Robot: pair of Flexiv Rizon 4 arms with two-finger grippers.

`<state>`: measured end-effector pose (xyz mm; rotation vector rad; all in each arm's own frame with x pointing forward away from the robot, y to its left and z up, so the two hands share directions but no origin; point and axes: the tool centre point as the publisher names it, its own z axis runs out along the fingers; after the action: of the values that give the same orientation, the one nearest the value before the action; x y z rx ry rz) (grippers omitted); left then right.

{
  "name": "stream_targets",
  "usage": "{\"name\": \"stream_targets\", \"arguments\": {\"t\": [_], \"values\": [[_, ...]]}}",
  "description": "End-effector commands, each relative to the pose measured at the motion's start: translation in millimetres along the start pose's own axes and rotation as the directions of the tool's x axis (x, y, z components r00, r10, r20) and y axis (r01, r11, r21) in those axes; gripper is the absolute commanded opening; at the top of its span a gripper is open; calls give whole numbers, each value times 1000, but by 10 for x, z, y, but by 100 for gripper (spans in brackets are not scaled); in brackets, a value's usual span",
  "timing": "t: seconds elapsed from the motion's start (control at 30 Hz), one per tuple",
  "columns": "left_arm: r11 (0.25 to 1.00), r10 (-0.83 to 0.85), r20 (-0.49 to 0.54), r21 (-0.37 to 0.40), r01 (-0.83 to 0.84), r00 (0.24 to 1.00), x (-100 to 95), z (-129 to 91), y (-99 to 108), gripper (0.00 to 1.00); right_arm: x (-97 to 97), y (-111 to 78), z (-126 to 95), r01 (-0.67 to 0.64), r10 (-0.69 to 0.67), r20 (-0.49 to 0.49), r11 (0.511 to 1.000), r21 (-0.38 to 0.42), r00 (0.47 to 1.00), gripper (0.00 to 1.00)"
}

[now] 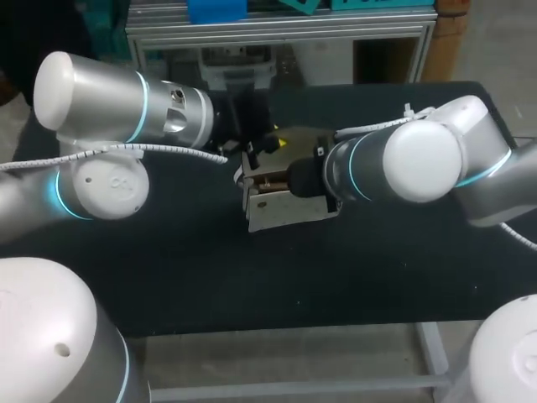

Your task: Pick up the bag, open it, inspect its contents, close it, and place it on the opposite side

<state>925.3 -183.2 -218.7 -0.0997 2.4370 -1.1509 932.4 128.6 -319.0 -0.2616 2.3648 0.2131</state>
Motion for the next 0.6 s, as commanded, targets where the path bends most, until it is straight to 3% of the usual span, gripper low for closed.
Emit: {"name": "stream_targets", "arguments": {"t": [0.03, 0.33, 0.6], "values": [[999, 3, -1, 39, -3, 1000, 19, -50, 22, 0, 88, 20, 106, 8, -9, 57, 1000, 19, 998, 0], [998, 13, 2, 55, -13, 1000, 77, -85, 5, 0, 63, 23, 284, -9, 13, -112, 999, 34, 994, 0], [999, 16, 7, 49, -17, 1000, 87, -91, 19, 0, -19, 28, 205, -13, 15, -71, 1000, 26, 997, 0]]}}
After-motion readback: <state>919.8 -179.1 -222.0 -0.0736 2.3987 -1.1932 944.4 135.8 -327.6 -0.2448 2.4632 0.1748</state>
